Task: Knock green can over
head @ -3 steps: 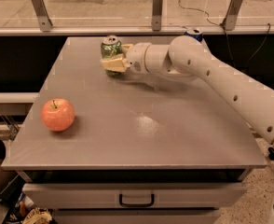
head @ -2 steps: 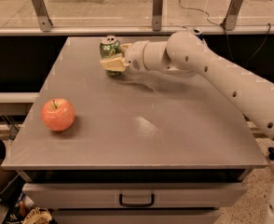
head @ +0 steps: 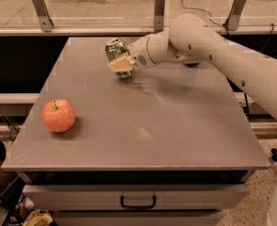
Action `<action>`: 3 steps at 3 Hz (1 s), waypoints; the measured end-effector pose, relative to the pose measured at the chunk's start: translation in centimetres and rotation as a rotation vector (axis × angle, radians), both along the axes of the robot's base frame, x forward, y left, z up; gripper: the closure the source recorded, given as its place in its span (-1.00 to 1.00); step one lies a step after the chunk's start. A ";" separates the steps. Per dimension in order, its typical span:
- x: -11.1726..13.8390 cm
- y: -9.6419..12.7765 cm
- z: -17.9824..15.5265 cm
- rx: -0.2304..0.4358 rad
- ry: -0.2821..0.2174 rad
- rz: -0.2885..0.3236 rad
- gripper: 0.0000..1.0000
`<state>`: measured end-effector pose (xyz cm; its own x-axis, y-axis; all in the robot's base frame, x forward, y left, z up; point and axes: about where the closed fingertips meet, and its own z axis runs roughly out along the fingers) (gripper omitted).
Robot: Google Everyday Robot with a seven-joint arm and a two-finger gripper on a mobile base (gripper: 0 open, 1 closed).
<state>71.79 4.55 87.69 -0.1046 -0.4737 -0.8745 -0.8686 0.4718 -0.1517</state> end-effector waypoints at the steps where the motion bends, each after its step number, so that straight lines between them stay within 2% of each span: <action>1: -0.4 -1.3 -0.1 -0.065 0.030 -0.023 1.00; 3: 0.1 -1.9 -0.8 -0.242 0.125 -0.021 1.00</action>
Offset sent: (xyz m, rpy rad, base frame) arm -0.0023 -0.0342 -0.0046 -0.2665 0.1281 -0.0459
